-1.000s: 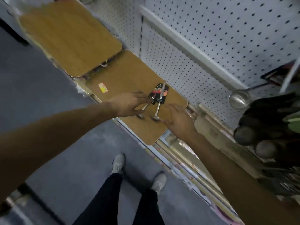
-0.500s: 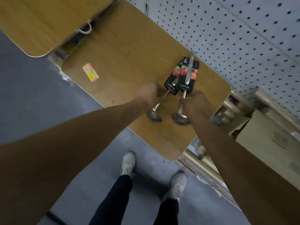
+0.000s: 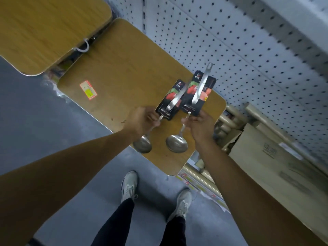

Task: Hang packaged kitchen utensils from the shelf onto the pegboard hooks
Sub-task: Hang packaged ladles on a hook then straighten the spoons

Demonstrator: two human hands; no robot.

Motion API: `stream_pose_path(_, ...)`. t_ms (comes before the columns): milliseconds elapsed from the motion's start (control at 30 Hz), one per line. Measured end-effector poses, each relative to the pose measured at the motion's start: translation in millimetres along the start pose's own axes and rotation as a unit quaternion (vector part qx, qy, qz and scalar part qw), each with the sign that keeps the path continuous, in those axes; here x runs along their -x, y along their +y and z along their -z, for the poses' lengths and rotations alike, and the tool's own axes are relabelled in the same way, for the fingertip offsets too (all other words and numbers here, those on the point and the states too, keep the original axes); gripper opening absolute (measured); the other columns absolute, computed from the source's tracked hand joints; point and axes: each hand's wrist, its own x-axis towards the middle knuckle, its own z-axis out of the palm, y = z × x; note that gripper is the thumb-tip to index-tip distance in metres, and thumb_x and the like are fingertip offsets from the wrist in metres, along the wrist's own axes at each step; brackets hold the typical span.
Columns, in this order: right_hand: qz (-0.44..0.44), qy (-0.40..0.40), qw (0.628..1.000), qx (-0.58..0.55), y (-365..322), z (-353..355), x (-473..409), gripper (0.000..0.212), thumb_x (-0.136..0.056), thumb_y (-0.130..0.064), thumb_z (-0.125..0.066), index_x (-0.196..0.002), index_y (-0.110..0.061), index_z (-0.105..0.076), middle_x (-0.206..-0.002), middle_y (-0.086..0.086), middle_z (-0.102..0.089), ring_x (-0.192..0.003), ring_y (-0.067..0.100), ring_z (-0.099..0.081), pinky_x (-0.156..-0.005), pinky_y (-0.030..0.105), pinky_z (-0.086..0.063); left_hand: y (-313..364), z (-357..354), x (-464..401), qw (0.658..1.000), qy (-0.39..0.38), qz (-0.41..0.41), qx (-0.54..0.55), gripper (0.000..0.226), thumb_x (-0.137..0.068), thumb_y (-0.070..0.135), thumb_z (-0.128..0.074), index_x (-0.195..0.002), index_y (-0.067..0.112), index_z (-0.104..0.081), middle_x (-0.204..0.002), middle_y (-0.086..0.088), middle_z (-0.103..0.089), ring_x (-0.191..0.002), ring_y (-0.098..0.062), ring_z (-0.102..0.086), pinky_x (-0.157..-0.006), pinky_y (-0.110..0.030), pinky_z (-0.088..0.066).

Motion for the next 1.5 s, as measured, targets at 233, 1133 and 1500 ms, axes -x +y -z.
stream_pose_path(233,0.104,-0.065,0.992,-0.037,-86.9,30.4,72.0,0.045,-0.071,0.021,-0.071,-0.111,0.002,-0.064,-0.087,0.014,-0.069,-0.069,0.014,-0.068,-0.062,0.027,-0.057,64.0,59.4,58.4,0.997,-0.001,-0.073,0.036,0.036,-0.075,0.003,-0.081,-0.091,0.033,-0.069,-0.079,-0.001,-0.074,-0.080,-0.015,-0.072,-0.076,-0.025,-0.055)
stream_pose_path(1133,0.230,0.015,0.967,-0.106,-164.8,170.5,343.8,0.037,-0.078,0.016,-0.069,-0.113,0.014,-0.060,-0.099,0.027,-0.067,-0.070,0.009,-0.069,-0.066,0.022,-0.058,245.7,138.3,281.0,0.957,-0.137,-0.251,0.038,0.024,-0.086,0.009,-0.073,-0.087,0.034,-0.074,-0.091,0.009,-0.078,-0.087,-0.014,-0.075,-0.088,-0.048,-0.058)
stream_pose_path(1500,0.195,0.079,0.969,-0.127,-125.0,223.1,367.2,0.034,-0.075,0.019,-0.068,-0.096,-0.007,-0.064,-0.074,-0.004,-0.075,-0.070,0.012,-0.071,-0.065,0.031,-0.059,279.4,103.9,317.2,0.933,-0.206,-0.293,0.031,0.027,-0.083,0.006,-0.076,-0.102,0.025,-0.070,-0.100,0.010,-0.077,-0.096,-0.012,-0.073,-0.095,-0.046,-0.056)
